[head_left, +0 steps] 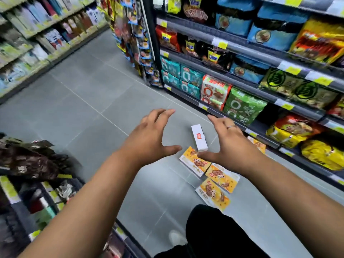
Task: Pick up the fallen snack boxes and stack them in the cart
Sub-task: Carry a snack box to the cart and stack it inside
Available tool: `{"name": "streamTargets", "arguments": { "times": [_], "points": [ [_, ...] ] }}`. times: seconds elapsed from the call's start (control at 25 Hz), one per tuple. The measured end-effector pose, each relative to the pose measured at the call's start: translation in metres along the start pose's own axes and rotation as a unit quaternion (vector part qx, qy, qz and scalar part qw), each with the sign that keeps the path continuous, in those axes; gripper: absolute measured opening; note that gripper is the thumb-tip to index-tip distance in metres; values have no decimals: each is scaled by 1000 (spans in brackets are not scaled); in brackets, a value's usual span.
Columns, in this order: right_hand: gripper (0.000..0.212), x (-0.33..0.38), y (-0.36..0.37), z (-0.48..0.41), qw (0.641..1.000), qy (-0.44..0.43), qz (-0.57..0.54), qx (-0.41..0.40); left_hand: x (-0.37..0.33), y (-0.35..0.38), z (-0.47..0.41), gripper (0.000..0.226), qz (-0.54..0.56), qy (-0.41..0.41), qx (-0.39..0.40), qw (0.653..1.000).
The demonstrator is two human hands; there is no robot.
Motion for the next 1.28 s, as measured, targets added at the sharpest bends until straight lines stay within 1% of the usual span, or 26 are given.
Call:
{"name": "streamTargets", "arguments": {
  "times": [0.12, 0.28, 0.44, 0.56, 0.64, 0.8, 0.88, 1.0, 1.16, 1.28],
  "points": [
    [106, -11, 0, -28, 999, 49, -4, -15, 16, 0, -42, 96, 5, 31, 22, 999],
    [107, -24, 4, -83, 995, 96, -27, -27, 33, 1, -109, 96, -31, 83, 54, 995],
    [106, -46, 7, -148, 985, 143, -78, -50, 56, 6, -179, 97, -41, 96, 84, 991],
    [106, -65, 8, -182, 978, 186, -80, -51, 72, 14, -222, 97, -51, 111, 111, 986],
    [106, -84, 14, -200, 968, 222, -90, -69, 79, 27, -261, 97, -57, 139, 135, 979],
    [108, -117, 31, -231, 936, 316, -116, -105, 84, 66, -337, 96, -96, 218, 203, 950],
    [109, -126, 43, -245, 919, 358, -114, -123, 86, 82, -371, 97, -113, 263, 217, 933],
    [110, -138, 71, -266, 880, 436, -117, -145, 98, 116, -420, 100, -146, 332, 246, 899],
    [109, -161, 134, -292, 835, 503, -142, -170, 130, 177, -456, 104, -178, 397, 284, 854],
    [107, -184, 194, -309, 815, 531, -160, -167, 155, 235, -474, 107, -189, 409, 301, 841]
  ]
}}
Point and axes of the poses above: each hand's wrist, its own z-axis away from the middle knuckle, its own y-axis out of the palm, x = y × z, the point moved 8 cm from there along -z, towards the middle knuckle, and after that the axes turned 3 degrees about z, right-handed, at the moved point
